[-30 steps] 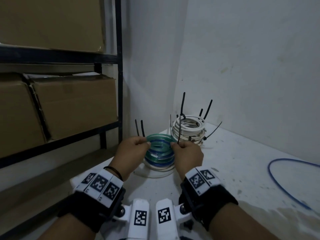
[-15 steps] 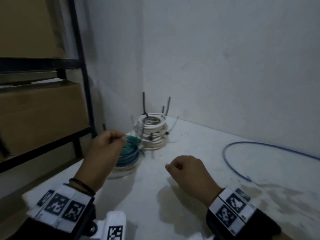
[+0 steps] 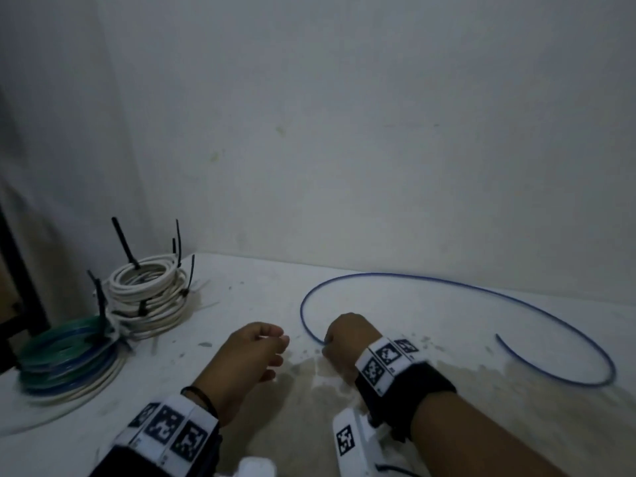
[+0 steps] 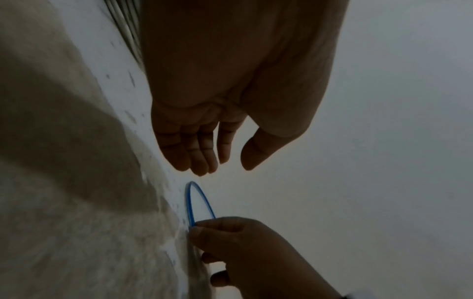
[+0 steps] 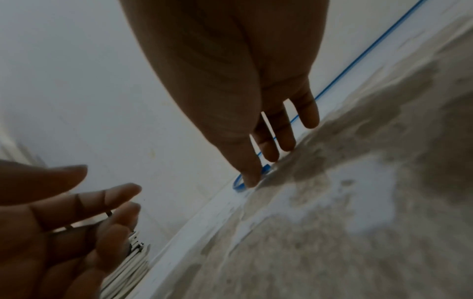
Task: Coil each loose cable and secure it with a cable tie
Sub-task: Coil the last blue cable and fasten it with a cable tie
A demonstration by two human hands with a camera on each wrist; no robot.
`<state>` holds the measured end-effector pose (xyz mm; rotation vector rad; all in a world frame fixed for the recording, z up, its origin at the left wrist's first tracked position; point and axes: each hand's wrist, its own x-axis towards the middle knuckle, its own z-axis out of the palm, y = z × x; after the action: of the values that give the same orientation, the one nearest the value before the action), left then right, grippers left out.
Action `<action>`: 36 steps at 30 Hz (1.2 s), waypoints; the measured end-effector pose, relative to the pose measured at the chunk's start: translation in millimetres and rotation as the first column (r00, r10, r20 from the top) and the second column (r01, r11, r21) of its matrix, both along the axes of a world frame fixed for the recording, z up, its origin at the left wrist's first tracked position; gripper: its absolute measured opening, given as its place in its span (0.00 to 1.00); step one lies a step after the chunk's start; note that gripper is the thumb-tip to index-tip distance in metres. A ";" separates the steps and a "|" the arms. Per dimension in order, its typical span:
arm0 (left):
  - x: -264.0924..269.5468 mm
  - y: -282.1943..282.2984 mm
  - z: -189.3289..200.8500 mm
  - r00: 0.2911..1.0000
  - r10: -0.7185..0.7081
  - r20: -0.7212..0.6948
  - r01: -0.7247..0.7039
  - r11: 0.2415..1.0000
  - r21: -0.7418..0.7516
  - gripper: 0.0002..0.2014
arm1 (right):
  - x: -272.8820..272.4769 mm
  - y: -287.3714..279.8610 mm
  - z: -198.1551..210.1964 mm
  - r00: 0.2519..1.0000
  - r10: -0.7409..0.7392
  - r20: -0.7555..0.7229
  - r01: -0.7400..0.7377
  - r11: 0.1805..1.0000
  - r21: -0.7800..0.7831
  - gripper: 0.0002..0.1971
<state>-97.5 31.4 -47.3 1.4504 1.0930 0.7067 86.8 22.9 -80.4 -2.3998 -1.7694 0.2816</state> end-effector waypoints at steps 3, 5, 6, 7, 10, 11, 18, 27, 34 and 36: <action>8.8 -2.3 -3.6 0.999 0.010 -0.034 -0.011 0.999 -0.036 0.06 | 2.9 -1.3 -0.3 0.999 0.037 0.020 -0.038 0.998 0.056 0.09; 13.3 -1.5 -5.9 0.998 0.019 -0.064 -0.019 1.000 -0.004 0.08 | 0.8 -12.5 9.3 0.997 0.073 0.016 -0.074 0.989 0.125 0.11; 15.6 -1.2 -5.6 0.997 0.027 -0.066 -0.026 1.000 0.013 0.09 | -1.1 -20.6 16.9 0.995 0.100 0.006 -0.099 0.980 0.172 0.11; 18.1 -1.5 -3.9 0.998 0.038 -0.051 -0.037 0.999 0.016 0.08 | -2.4 -30.0 25.8 0.992 0.129 -0.009 -0.123 0.966 0.226 0.10; 26.7 -4.1 5.5 0.985 0.083 0.153 -0.052 0.980 -0.194 0.12 | -5.8 -67.5 55.6 0.963 0.264 -0.059 -0.223 0.897 0.381 0.08; 28.6 -4.3 9.3 0.962 0.092 0.259 -0.003 0.947 -0.323 0.17 | -5.7 -81.2 64.6 0.947 0.314 -0.071 -0.258 0.872 0.415 0.08; 30.3 -6.1 47.6 0.651 0.342 0.677 0.252 0.745 -0.618 0.16 | 19.5 -179.9 97.5 0.909 0.407 -0.083 -0.351 0.859 0.372 0.06; 34.0 -23.4 82.2 0.624 0.294 0.724 0.100 0.889 -0.448 0.12 | 63.3 -231.5 90.1 0.942 0.042 -0.333 0.065 0.951 0.304 0.10; 54.6 -93.2 82.2 0.808 -0.127 0.576 0.240 0.963 -0.124 0.10 | 67.8 -217.1 84.2 0.877 -0.089 -0.472 0.369 0.754 0.544 0.15; 59.4 -107.1 80.4 0.816 -0.192 0.545 0.294 0.950 -0.105 0.12 | 61.3 -213.5 90.2 0.926 -0.119 -0.358 0.337 0.690 0.641 0.09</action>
<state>-38.1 -75.7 33.1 1.1105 0.5120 0.7392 148.0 -190.7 9.8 -1.8644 -1.1280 -0.0683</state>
